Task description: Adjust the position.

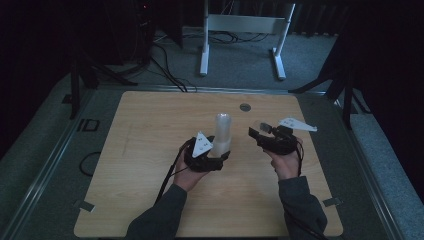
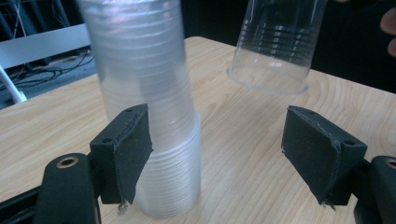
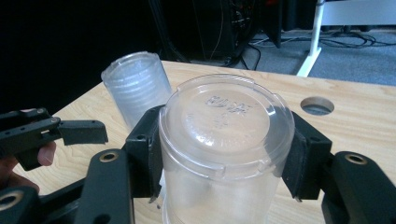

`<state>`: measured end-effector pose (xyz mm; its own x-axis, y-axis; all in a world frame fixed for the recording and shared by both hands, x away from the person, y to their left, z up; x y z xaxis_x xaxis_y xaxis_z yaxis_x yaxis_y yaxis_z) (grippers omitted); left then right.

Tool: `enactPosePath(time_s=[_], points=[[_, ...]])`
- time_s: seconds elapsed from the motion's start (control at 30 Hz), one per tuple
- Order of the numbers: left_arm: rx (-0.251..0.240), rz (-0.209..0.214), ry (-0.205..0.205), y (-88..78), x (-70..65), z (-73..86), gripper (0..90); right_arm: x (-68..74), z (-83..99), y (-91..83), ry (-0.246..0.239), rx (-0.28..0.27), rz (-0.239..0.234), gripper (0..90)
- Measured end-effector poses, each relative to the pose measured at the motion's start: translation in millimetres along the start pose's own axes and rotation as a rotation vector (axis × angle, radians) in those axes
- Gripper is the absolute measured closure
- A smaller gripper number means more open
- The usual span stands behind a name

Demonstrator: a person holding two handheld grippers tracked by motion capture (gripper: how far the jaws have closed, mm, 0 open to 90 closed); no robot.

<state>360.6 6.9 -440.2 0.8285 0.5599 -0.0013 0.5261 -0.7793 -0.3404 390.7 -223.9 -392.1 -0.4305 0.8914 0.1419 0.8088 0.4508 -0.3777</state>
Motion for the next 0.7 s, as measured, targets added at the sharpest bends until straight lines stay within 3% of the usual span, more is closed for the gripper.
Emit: enactPosePath(time_s=[0.1,0.7], points=[[-0.005,0.010,0.004,0.5,-2.6,-2.2,24.0,-3.0,6.9,-1.0,0.027,0.001,-0.002,40.7],[-0.008,0.031,0.017,6.2,-11.7,-6.9,24.0,-8.0,31.4,0.8,0.086,0.010,0.004,40.7]])
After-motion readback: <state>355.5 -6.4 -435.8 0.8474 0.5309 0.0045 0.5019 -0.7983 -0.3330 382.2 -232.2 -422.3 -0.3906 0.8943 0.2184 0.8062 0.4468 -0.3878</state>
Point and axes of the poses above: each handheld gripper's, and its own axes: y roughly forward along the jaws, z roughly out of its underside, x roughly to its left, the point moved 3 cm from there along y, roughly forward along the jaws, and after that the axes turned 9 degrees about z, right-handed, at the moved point
